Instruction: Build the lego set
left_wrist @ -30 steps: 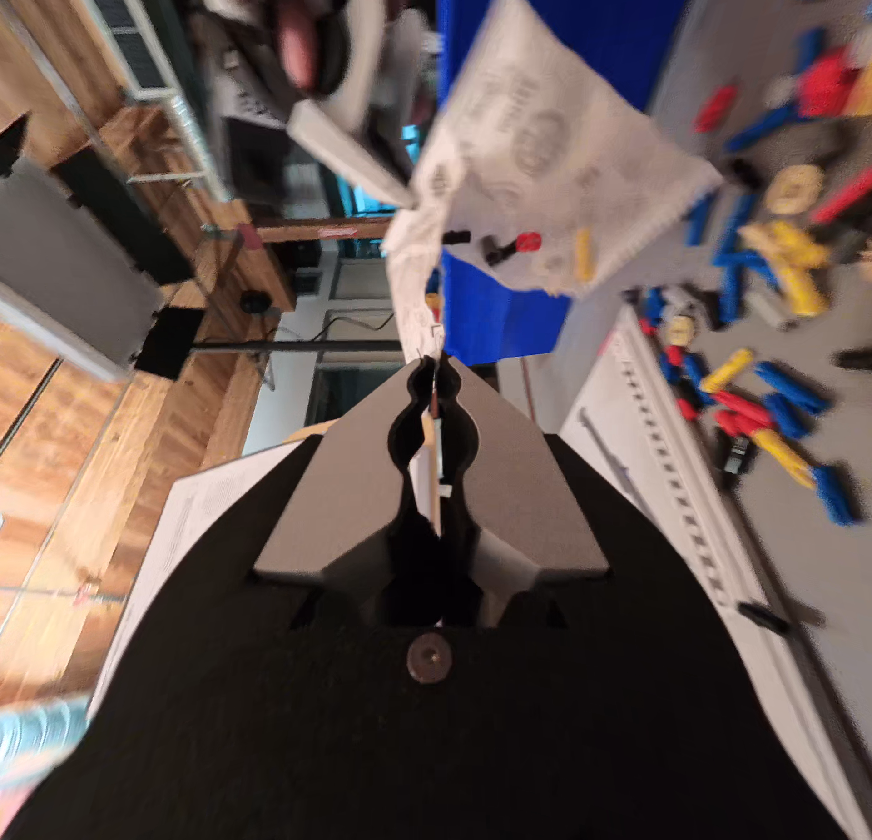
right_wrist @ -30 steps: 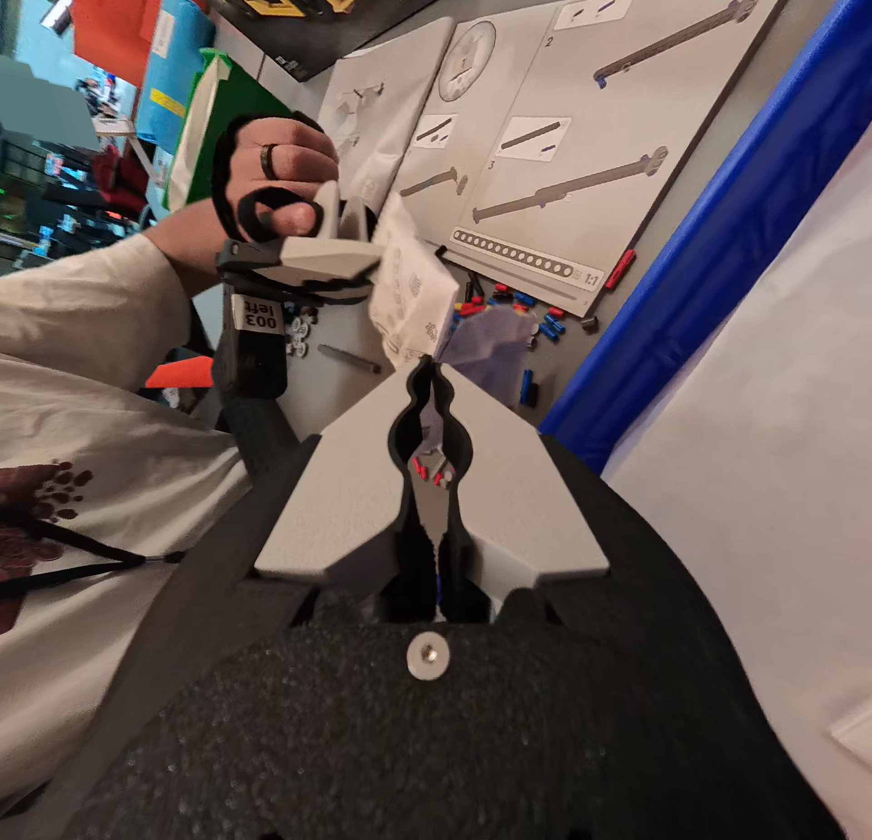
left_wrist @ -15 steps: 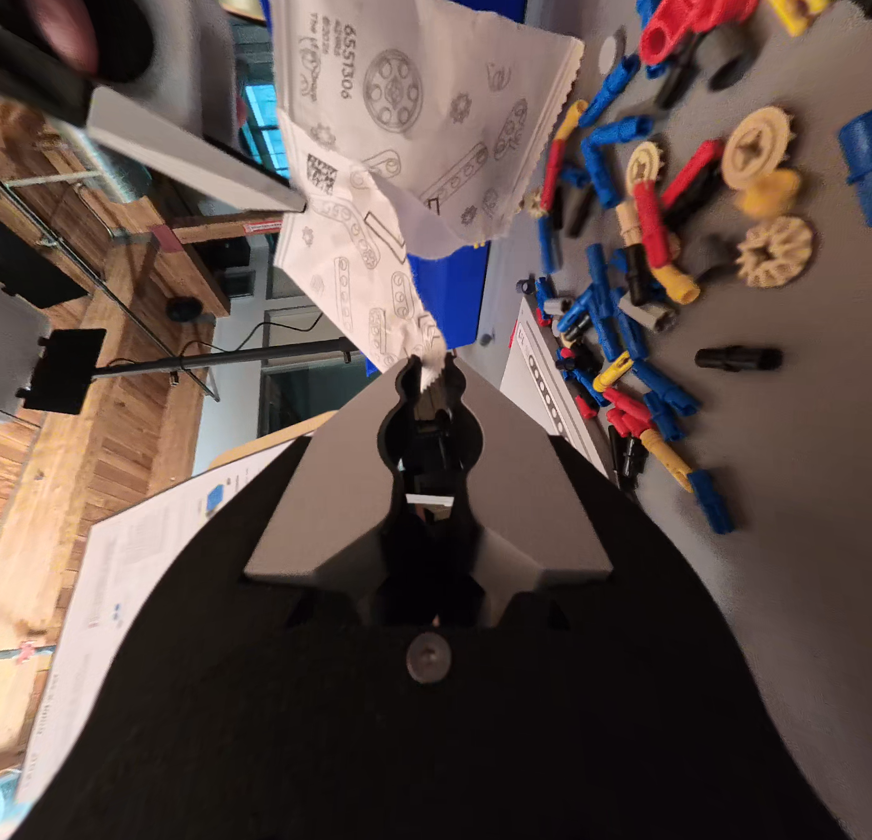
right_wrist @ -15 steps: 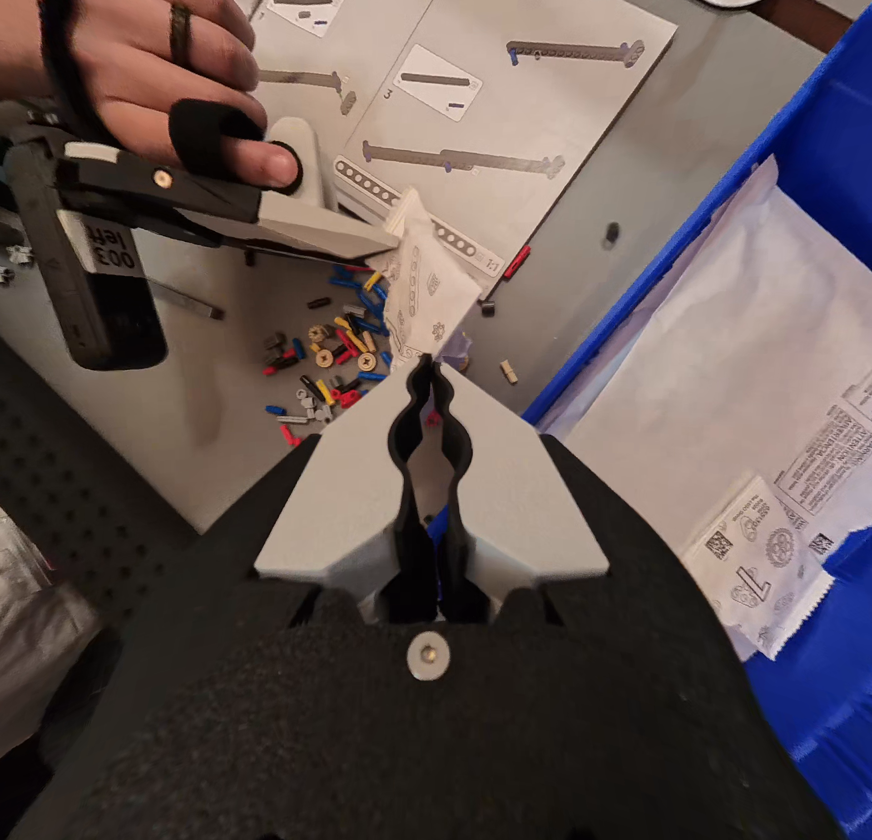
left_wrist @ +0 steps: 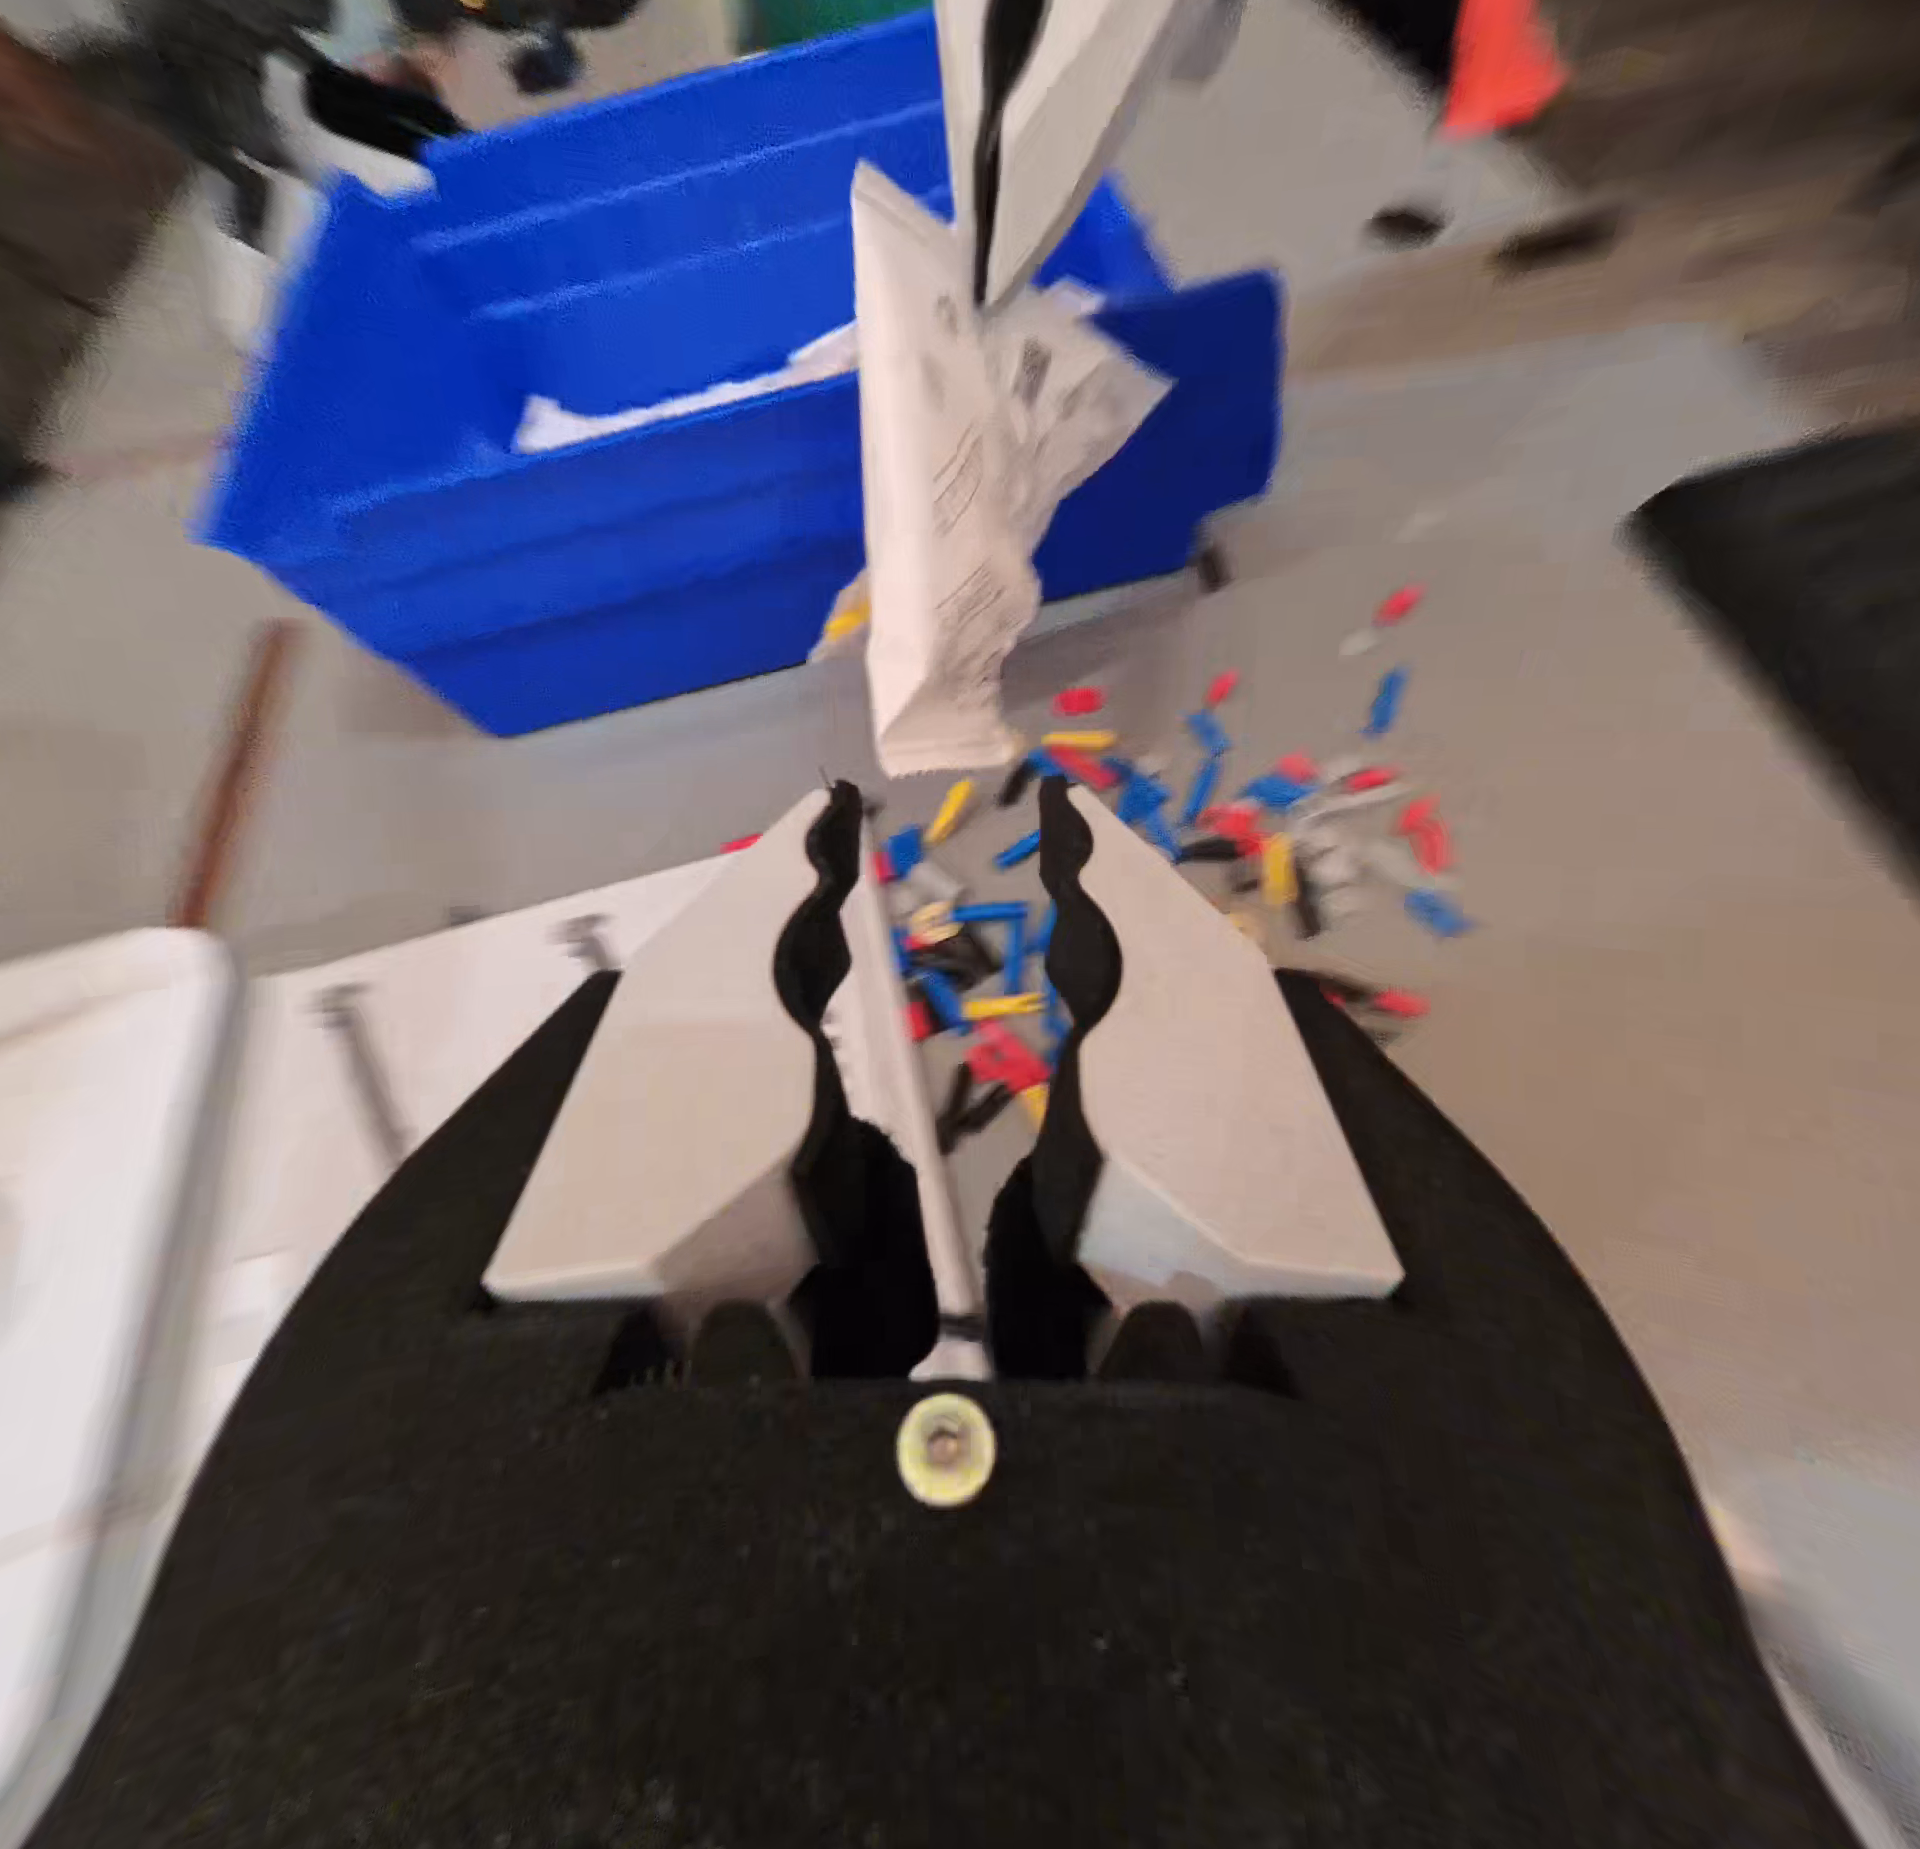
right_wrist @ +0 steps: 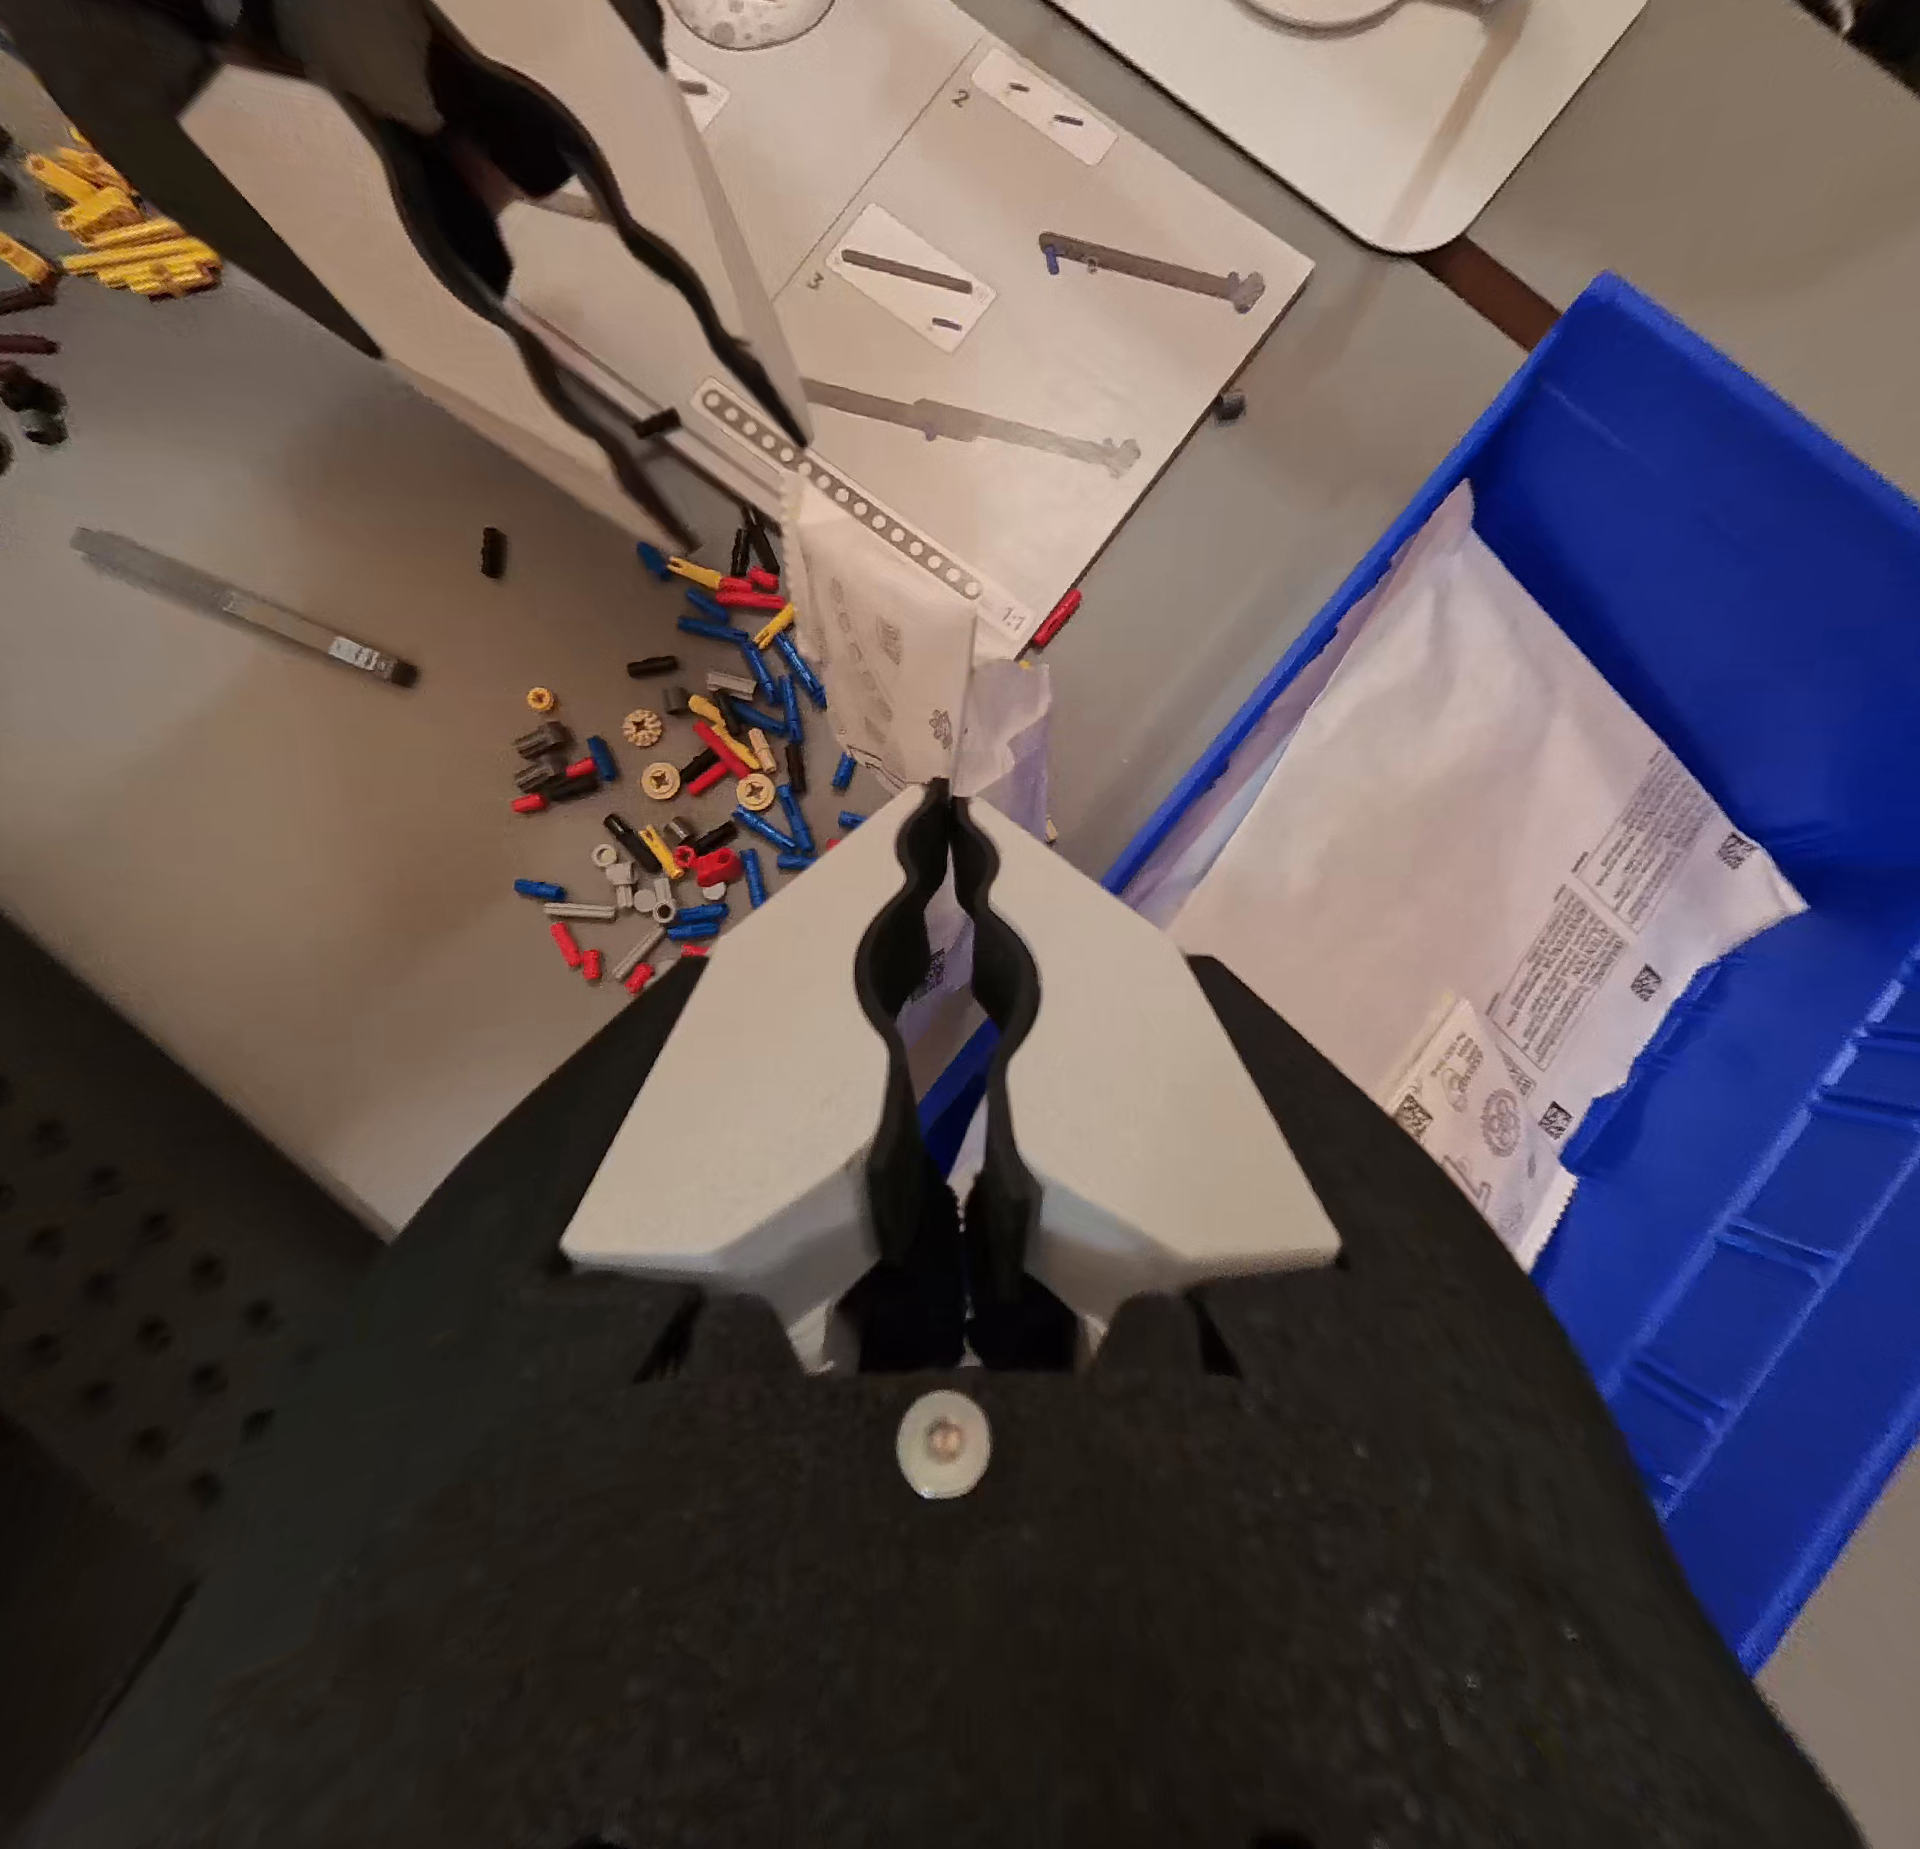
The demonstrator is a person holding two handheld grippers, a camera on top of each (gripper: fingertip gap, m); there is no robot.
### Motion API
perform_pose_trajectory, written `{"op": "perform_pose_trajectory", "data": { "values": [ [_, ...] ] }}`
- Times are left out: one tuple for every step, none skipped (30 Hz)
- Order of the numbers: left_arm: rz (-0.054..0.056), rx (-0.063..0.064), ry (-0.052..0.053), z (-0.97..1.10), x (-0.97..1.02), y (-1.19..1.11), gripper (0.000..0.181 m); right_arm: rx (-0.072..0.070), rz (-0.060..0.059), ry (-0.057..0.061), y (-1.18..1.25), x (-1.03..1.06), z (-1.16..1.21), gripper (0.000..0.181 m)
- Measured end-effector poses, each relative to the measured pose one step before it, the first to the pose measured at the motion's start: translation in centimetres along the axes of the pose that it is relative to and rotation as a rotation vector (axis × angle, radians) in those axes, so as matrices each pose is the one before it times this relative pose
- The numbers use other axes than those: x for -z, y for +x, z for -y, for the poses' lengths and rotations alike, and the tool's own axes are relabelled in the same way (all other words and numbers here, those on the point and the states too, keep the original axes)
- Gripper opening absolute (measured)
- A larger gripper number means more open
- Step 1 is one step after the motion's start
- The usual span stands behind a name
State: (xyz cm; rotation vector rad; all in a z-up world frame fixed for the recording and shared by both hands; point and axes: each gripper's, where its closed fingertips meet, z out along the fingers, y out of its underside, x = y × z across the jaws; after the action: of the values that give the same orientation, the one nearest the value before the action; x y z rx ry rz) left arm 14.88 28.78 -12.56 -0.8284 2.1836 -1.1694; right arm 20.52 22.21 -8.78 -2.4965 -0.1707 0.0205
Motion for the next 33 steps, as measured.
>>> {"op": "perform_pose_trajectory", "data": {
  "values": [
    [-0.0712, 0.0963, 0.0143, 0.524, -0.034, 0.405, 0.041, 0.0137, 0.0064, 0.0118, -0.255, 0.138, 0.284, 0.000],
    [-0.0208, 0.0652, 0.0018, 0.226, -0.095, -0.238, 0.041, 0.0149, 0.0256, 0.0150, -0.566, 0.194, 0.300, 0.000],
    [0.0022, 0.0307, 0.0067, 0.212, -0.013, -0.442, 0.036, 0.0130, 0.0078, 0.0137, -0.272, 0.252, 0.276, 0.000],
    [-0.0090, 0.0134, 0.0196, 0.330, 0.101, -0.136, 0.028, 0.0014, -0.0128, 0.0124, 0.086, 0.261, 0.258, 0.000],
    [-0.0276, 0.0125, 0.0203, 0.368, 0.119, 0.237, 0.016, -0.0051, 0.0061, 0.0131, -0.194, 0.181, 0.268, 0.000],
    [-0.0326, 0.0089, 0.0132, 0.302, 0.065, 0.448, 0.006, -0.0025, 0.0066, 0.0176, -0.239, 0.162, 0.321, 0.000],
    [-0.0167, 0.0019, -0.0011, 0.099, -0.061, 0.312, 0.005, -0.0026, -0.0084, 0.0159, 0.006, 0.160, 0.267, 0.000],
    [0.0005, -0.0063, -0.0148, -0.077, -0.150, 0.131, 0.002, -0.0047, 0.0054, 0.0097, -0.177, 0.085, 0.194, 0.000],
    [-0.0004, -0.0132, -0.0072, 0.019, -0.132, 0.196, 0.000, -0.0056, 0.0118, 0.0043, -0.280, -0.044, 0.093, 0.000],
    [-0.0105, -0.0068, -0.0009, 0.156, -0.145, 0.352, 0.000, 0.0005, -0.0040, -0.0017, -0.087, -0.176, 0.002, 0.000],
    [-0.0020, 0.0007, 0.0014, 0.224, -0.143, 0.188, 0.000, 0.0077, -0.0009, -0.0040, -0.214, -0.311, -0.027, 0.000],
    [-0.0092, -0.0023, 0.0062, 0.256, -0.116, 0.312, 0.000, 0.0089, 0.0034, -0.0122, -0.269, -0.317, -0.142, 0.000],
    [-0.0161, -0.0060, -0.0024, 0.061, -0.097, 0.415, 0.000, 0.0090, -0.0083, -0.0089, -0.032, -0.190, -0.107, 0.000],
    [0.0062, -0.0120, -0.0130, -0.177, -0.015, 0.045, 0.000, 0.0053, -0.0095, -0.0021, 0.116, 0.057, -0.088, 0.000],
    [0.0154, -0.0118, -0.0136, -0.288, 0.108, -0.139, 0.000, -0.0052, -0.0094, -0.0027, 0.353, 0.301, -0.221, 0.000],
    [0.0066, 0.0028, -0.0087, -0.289, 0.241, -0.129, 0.000, -0.0144, -0.0069, 0.0074, 0.469, 0.449, -0.162, 0.000],
    [0.0063, 0.0135, 0.0133, 0.031, 0.365, -0.207, 0.000, -0.0220, 0.0187, 0.0263, 0.119, 0.399, 0.108, 0.000],
    [0.0014, 0.0185, 0.0278, 0.349, 0.380, -0.146, 0.000, -0.0268, 0.0314, 0.0255, -0.250, 0.120, 0.191, 0.000],
    [0.0010, 0.0096, 0.0071, 0.206, 0.179, -0.080, 0.000, -0.0073, -0.0102, -0.0012, 0.194, -0.141, -0.117, 0.000],
    [0.0095, -0.0097, -0.0099, 0.024, -0.020, -0.071, 0.000, 0.0088, -0.0188, -0.0148, 0.133, -0.308, -0.233, 0.000],
    [0.0058, -0.0136, -0.0103, 0.007, -0.149, 0.057, 0.000, 0.0116, 0.0123, -0.0052, -0.508, -0.348, -0.011, 0.000],
    [0.0036, -0.0123, -0.0125, -0.064, -0.168, 0.063, 0.000, 0.0112, 0.0197, -0.0021, -0.661, -0.252, 0.055, 0.000],
    [0.0166, -0.0177, -0.0186, -0.233, 0.001, -0.192, 0.000, 0.0179, -0.0128, -0.0133, -0.038, -0.003, -0.204, 0.000],
    [0.0174, -0.0125, -0.0131, -0.294, 0.244, -0.345, 0.000, 0.0197, -0.0311, -0.0151, 0.486, 0.333, -0.426, 0.000],
    [-0.0097, 0.0103, 0.0262, 0.212, 0.448, -0.027, 0.000, -0.0047, 0.0196, 0.0222, -0.010, 0.521, 0.010, 0.000],
    [-0.0118, 0.0270, 0.0353, 0.455, 0.379, 0.052, 0.000, -0.0460, 0.0430, 0.0445, -0.310, 0.352, 0.483, 0.000],
    [0.0032, 0.0060, 0.0019, 0.077, 0.043, 0.002, 0.000, -0.0332, 0.0056, 0.0117, 0.073, -0.075, 0.131, 0.000],
    [0.0083, -0.0181, -0.0187, -0.207, -0.217, 0.087, 0.000, 0.0065, -0.0111, -0.0179, 0.027, -0.352, -0.276, 0.000],
    [-0.0030, -0.0141, -0.0105, -0.126, -0.232, 0.274, 0.000, 0.0268, -0.0046, -0.0186, -0.222, -0.328, -0.287, 0.000],
    [-0.0016, -0.0025, -0.0074, -0.200, -0.014, 0.126, 0.000, 0.0150, -0.0073, -0.0099, -0.059, -0.028, -0.206, 0.000],
    [0.0043, 0.0048, 0.0006, -0.281, 0.300, -0.119, 0.000, -0.0055, 0.0108, 0.0081, -0.080, 0.350, -0.092, 0.000],
    [-0.0129, 0.0239, 0.0273, 0.037, 0.472, 0.087, 0.000, -0.0241, 0.0426, 0.0375, -0.505, 0.452, 0.268, 0.000],
    [-0.0059, 0.0274, 0.0180, -0.060, 0.401, 0.059, 0.000, -0.0215, 0.0023, 0.0140, 0.116, 0.236, -0.089, 0.000]
  ]
}}
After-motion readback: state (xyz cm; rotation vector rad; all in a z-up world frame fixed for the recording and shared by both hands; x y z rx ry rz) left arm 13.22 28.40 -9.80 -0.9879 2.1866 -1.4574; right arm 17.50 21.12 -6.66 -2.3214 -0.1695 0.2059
